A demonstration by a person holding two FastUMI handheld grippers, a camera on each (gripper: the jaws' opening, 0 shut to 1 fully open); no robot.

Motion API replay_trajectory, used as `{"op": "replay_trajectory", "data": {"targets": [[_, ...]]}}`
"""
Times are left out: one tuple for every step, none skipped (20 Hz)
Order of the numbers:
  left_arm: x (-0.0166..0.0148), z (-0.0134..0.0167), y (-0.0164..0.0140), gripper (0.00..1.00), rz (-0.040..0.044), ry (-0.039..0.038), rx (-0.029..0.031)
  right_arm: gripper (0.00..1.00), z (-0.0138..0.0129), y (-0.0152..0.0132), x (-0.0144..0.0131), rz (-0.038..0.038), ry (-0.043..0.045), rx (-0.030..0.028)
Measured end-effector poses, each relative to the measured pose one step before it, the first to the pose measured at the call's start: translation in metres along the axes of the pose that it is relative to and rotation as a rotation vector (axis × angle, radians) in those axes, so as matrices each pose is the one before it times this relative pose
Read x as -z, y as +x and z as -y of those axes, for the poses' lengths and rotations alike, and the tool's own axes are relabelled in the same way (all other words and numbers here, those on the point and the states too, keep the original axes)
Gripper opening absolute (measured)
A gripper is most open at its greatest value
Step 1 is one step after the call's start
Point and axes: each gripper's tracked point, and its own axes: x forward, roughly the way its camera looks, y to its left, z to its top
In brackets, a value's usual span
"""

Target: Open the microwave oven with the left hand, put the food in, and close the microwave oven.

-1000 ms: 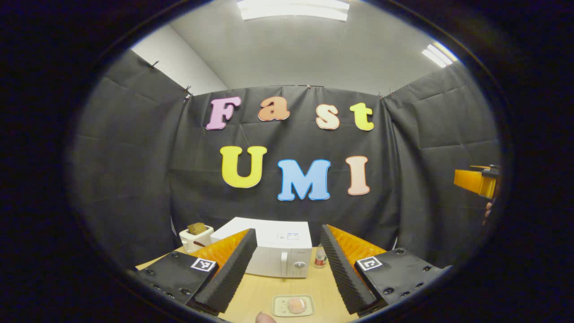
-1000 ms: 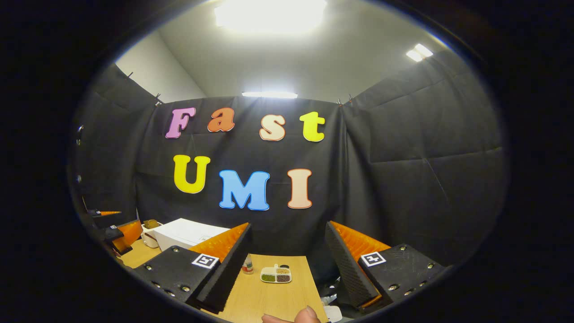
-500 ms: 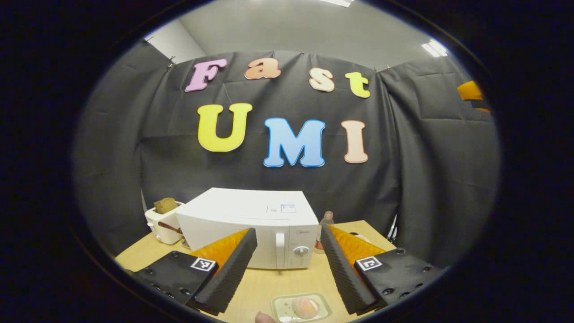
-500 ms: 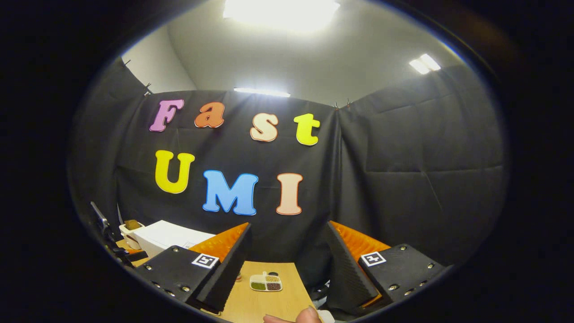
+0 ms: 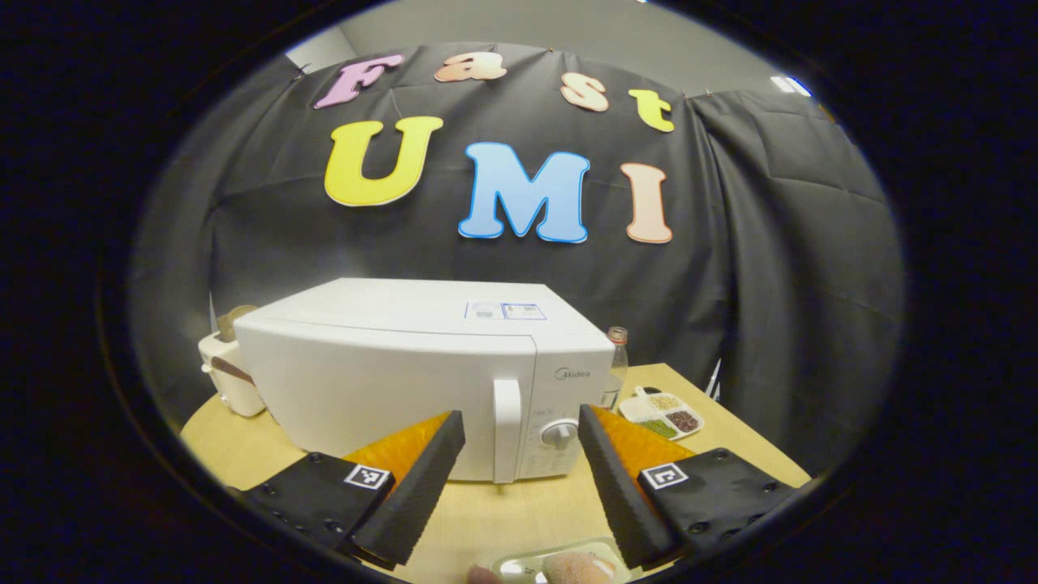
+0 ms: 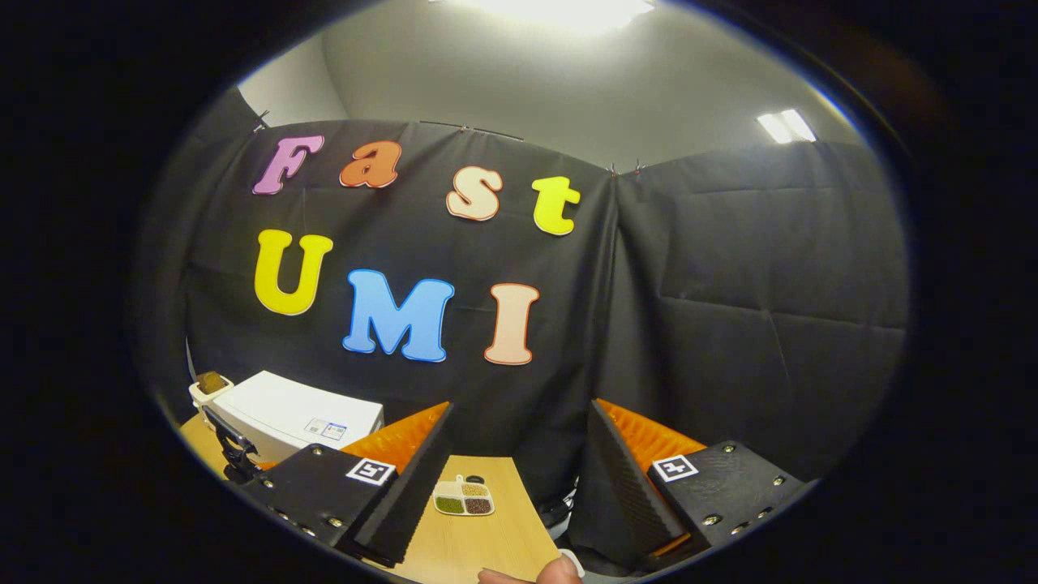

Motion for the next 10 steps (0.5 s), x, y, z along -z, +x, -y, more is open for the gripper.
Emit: {"op": "replay_trajectory", "data": {"targets": [[0.00536, -0.00248, 0.00869, 0.93, -0.00443, -0.00229, -0.00064, 0.99, -0.00042, 0.00072, 0.00156, -0.00965, -0.00132, 0.00428], [0.00605, -0.00313, 0.00835, 0.93, -0.00246, 0.00105, -0.00183, 0.99, 0.00084, 0.00128, -0.00004, -0.00494, -0.00211, 0.00765], [0.00441, -0.00222, 0.00911, 0.93, -0.00223, 0.00219, -0.00001, 0.99, 0.00158, 0.00262, 0.00189, -0.00517, 0.00038, 0.01245], [0.00769, -0.00245, 0.00865, 0.92, -0.01125, 0.00615, -0.00117, 0.99, 0.00031, 0.00216, 0.00137, -0.00865, 0.00641, 0.007], [0.00736, -0.0017, 0.00742, 0.9, -0.01997, 0.0045, 0.00255, 0.99, -0.00088, 0.00049, 0.00389, -0.01169, 0.00784, 0.00325], [0.0073, -0.00048, 0.00576, 1.0, -0.01665, -0.00011, 0.0021, 0.99, -0.00024, 0.00134, 0.0022, -0.01131, 0.00571, 0.00723], [0.00165, -0.00212, 0.00682, 0.91, 0.00033, 0.00172, -0.00133, 0.99, 0.00038, 0.00051, 0.0029, -0.00892, 0.00282, 0.00437], [-0.00147, -0.00182, 0.00552, 0.95, 0.00917, 0.00529, -0.00246, 0.99, -0.00118, 0.00121, 0.00165, -0.00798, 0.00055, 0.00272], [-0.00276, -0.00332, 0.00507, 0.94, 0.0069, 0.01303, -0.00907, 0.99, -0.00045, 0.0005, 0.0016, -0.00455, -0.00271, 0.00235], [0.00222, -0.00314, 0.00083, 0.94, -0.00343, 0.00651, -0.01443, 0.99, -0.00036, 0.00126, -0.00116, 0.00045, -0.00606, 0.00315]]}}
